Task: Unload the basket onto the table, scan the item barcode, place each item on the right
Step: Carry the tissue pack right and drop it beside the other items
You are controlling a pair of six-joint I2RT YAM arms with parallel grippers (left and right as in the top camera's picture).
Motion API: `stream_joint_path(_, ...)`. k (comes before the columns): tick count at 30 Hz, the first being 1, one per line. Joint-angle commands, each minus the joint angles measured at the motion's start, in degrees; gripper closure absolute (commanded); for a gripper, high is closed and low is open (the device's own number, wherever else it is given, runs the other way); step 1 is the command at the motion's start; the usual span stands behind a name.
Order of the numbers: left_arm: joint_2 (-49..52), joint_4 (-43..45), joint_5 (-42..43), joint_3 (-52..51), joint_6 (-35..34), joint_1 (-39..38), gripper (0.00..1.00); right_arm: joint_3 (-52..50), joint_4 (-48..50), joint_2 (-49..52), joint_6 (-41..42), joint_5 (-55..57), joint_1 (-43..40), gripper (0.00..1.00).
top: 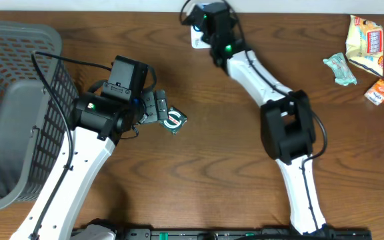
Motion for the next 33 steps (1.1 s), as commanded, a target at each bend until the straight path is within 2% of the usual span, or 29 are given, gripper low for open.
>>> stream_joint_path(1,-0.2,-0.1,-0.5,0.9,0.3,0.1,0.02,0.7,-4.2,-8.4,6.5,1.1,-4.9,0.99)
stream_joint_path(14,-0.2,-0.1,-0.5,0.9,0.3,0.1,0.02,0.6,-39.0,-10.4,30.1,5.8,-24.3,0.99)
stream_joint_path(19,-0.2,-0.1,-0.5,0.9,0.3,0.1,0.02,0.6,-46.4,-10.4,41.9,5.8,-30.5,0.99)
stream_joint_path(23,-0.2,-0.1,-0.5,0.9,0.3,0.1,0.02,0.5,-49.4,-10.3,46.7,5.7,-34.6,0.98)
stream_joint_path(25,-0.2,-0.1,-0.5,0.9,0.3,0.1,0.02,0.5,-50.1,-10.2,46.8,4.9,-36.0,0.8)
stream_joint_path(28,-0.2,-0.1,-0.5,0.9,0.3,0.1,0.02,0.5,-50.4,-10.2,46.8,4.9,-37.2,0.63)
stream_joint_path(29,-0.2,-0.1,-0.5,0.9,0.3,0.1,0.02,0.5,-50.4,-10.2,46.8,4.9,-37.4,0.52)
stream_joint_path(30,-0.2,-0.1,-0.5,0.9,0.3,0.1,0.02,0.5,-50.4,-10.2,46.8,4.9,-37.5,0.46)
stream_joint_path(33,-0.2,-0.1,-0.5,0.9,0.3,0.1,0.02,0.5,-50.4,-10.2,46.8,3.5,-37.4,0.39)
